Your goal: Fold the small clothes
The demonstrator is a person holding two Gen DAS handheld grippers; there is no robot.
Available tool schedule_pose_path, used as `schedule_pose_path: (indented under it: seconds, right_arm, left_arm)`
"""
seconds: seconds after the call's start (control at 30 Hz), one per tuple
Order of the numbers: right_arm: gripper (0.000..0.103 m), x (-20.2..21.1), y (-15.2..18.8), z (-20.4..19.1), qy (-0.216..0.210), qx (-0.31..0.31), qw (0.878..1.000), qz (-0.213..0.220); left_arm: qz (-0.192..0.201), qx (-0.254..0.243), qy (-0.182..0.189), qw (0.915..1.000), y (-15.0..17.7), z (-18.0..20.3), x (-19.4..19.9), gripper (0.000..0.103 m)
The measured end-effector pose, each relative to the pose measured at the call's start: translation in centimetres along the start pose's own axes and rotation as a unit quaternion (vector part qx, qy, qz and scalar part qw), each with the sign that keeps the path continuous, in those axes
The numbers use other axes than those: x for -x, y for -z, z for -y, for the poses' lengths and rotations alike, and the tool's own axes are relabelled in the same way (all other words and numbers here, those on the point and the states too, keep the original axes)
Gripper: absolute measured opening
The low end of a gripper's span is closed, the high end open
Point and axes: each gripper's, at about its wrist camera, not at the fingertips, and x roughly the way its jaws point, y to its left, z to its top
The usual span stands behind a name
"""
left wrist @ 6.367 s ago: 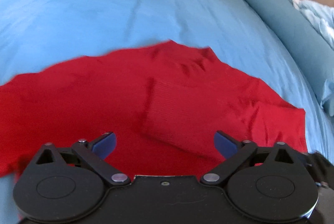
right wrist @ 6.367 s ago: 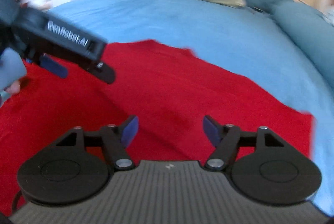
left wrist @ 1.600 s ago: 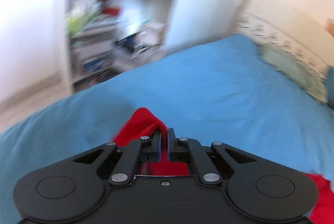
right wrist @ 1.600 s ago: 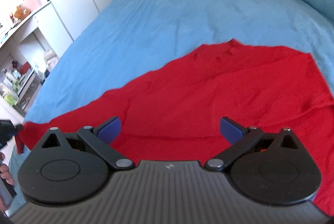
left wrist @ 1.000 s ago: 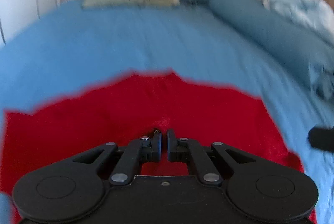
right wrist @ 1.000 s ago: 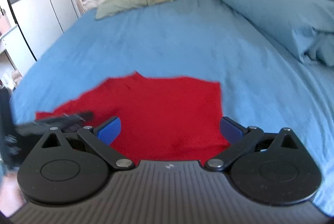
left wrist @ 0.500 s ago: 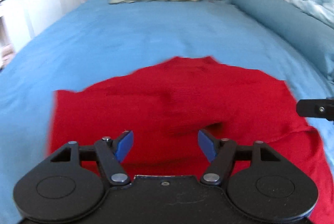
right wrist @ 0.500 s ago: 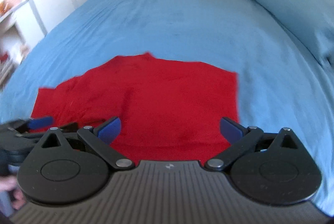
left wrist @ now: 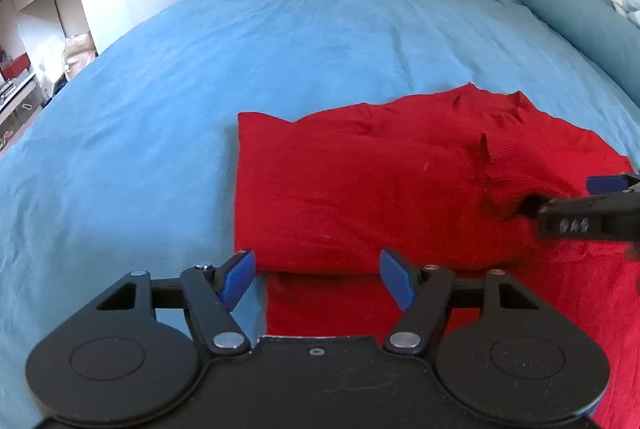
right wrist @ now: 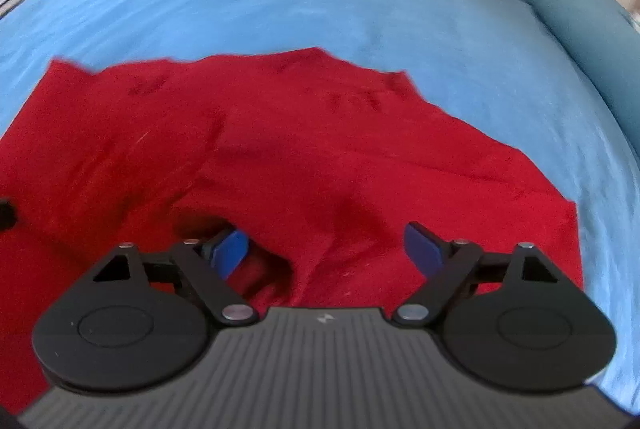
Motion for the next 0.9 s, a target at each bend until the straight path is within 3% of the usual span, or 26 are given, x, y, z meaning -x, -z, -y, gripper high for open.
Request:
schedule_pose_path:
  seconds: [0.13, 0.23, 0.3, 0.53, 0.67, 0.8, 0.9]
  right_arm:
    - [0.095, 0.8, 0.7, 4.1, 0.027, -0.134, 0.991, 0.005]
    - [0.095, 1.5, 3.0, 8.0, -0.007, -0.254, 0.967, 0.008]
    - [0.095, 1.7, 4.5, 9.4, -0.018, -0.287, 0.958, 0.004]
    - [0.095, 2.1, 5.0, 10.0, -0.068, -0.246, 0.967, 0.027]
    - [0.092, 1.7, 4.2, 9.8, -0.046, -0.229, 0.972, 0.026]
    - [0.067, 1.3, 4.1, 9.4, -0.029, -0.224, 0.974, 0.011]
    - [0.031, 1.4, 3.9, 9.3, -0.031, -0.209, 0.977, 0.018]
  left_arm:
    - [-0.002, 0.009, -0.002, 1.0, -0.2, -0.6, -0.2, 0.074]
    - [-0.003, 0.015, -0.004, 0.9999, -0.2, -0.8, -0.1, 0.074]
    - [-0.006, 0.017, -0.004, 0.9998, -0.2, -0.8, -0.2, 0.074]
    - [-0.01, 0.016, -0.009, 0.9998, 0.1, -0.8, -0.6, 0.074]
    - [-0.014, 0.021, -0.017, 0.9995, 0.6, -1.2, -0.7, 0.074]
    - [-0.023, 0.013, -0.028, 0.9993, 1.5, -1.4, -0.9, 0.074]
    - [-0.029, 0.009, -0.033, 0.999, 2.1, -1.5, -1.2, 0.074]
